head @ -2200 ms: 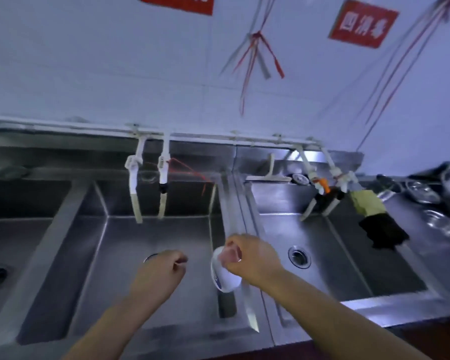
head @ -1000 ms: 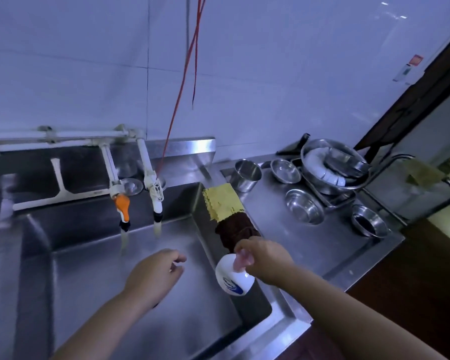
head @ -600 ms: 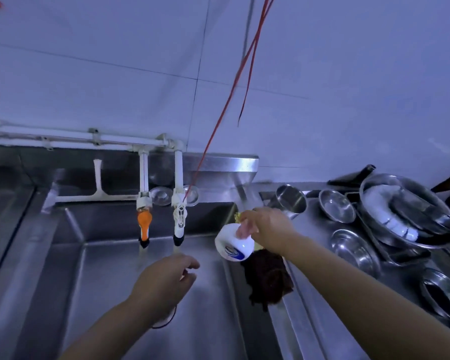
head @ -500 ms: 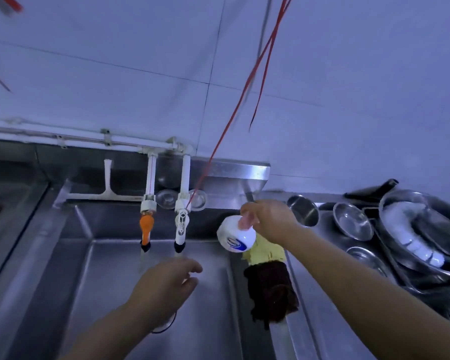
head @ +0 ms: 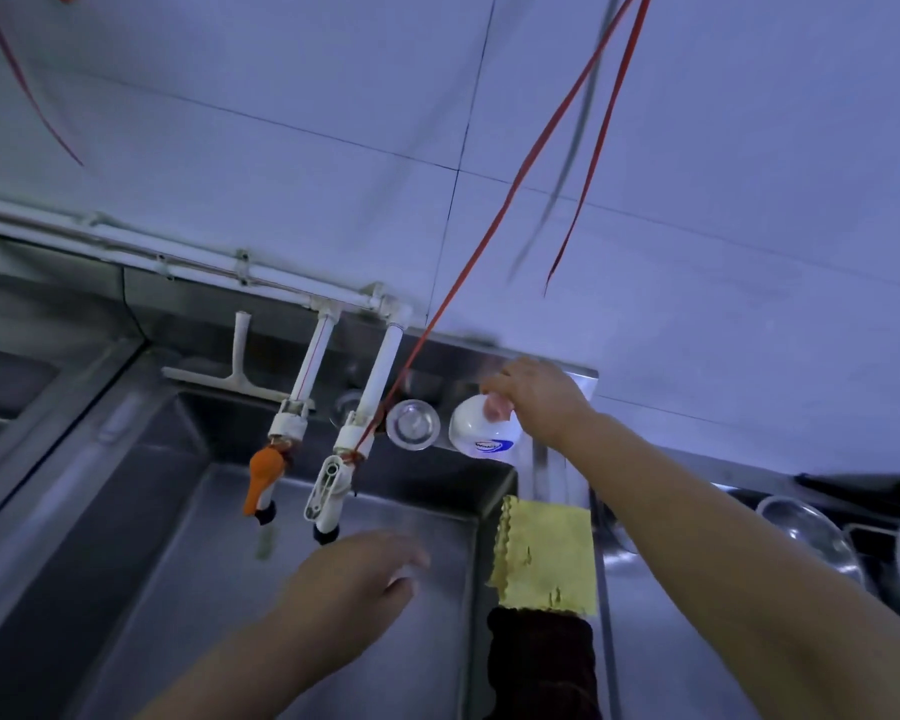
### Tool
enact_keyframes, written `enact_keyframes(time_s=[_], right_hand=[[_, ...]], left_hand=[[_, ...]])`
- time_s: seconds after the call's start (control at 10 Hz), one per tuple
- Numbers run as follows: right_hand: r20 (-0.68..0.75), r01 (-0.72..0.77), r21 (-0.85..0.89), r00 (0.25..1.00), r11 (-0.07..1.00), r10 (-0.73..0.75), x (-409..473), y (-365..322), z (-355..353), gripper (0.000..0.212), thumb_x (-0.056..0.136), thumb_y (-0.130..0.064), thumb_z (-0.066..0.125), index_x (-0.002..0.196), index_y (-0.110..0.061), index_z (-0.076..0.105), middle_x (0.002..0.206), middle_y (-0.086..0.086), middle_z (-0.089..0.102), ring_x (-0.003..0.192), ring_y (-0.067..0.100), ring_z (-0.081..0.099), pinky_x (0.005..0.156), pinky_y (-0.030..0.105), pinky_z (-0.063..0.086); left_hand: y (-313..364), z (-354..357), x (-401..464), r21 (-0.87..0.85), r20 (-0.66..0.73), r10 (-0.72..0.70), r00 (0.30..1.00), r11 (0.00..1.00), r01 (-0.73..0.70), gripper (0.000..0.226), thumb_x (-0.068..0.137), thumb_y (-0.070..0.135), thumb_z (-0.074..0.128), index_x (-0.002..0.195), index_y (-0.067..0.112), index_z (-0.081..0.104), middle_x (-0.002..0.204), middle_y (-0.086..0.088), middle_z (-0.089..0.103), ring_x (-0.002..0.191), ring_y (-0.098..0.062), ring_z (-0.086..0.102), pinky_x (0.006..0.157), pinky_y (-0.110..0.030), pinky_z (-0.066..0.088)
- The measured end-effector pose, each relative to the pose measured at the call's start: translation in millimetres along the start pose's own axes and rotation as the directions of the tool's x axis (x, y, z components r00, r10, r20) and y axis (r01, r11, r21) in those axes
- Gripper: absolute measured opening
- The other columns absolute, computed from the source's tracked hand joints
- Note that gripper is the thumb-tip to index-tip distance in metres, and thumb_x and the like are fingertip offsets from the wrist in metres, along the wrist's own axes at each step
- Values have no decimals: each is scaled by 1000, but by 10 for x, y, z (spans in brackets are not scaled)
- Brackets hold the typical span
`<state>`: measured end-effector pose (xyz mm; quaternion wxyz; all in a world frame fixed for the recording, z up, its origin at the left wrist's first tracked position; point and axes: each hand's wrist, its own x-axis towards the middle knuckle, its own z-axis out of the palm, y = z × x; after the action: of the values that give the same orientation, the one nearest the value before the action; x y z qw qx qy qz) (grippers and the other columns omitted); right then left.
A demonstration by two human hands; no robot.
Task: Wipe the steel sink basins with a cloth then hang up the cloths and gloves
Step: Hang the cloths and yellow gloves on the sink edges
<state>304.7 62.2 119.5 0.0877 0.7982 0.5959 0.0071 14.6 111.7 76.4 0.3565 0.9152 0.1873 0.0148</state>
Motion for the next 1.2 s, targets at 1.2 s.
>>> enact_keyframes(time_s=[1.2], right_hand=[[-62, -392, 408, 889, 825, 454, 119, -134, 212, 29, 90, -33, 54, 108, -10, 58, 113, 18, 54, 100, 36, 53, 79, 41, 45]], left_hand=[[102, -53, -481, 94, -31, -149, 988, 984, 151, 24, 94, 33, 49, 117, 38, 56, 116, 21, 56, 101, 3, 53, 85, -18, 44]])
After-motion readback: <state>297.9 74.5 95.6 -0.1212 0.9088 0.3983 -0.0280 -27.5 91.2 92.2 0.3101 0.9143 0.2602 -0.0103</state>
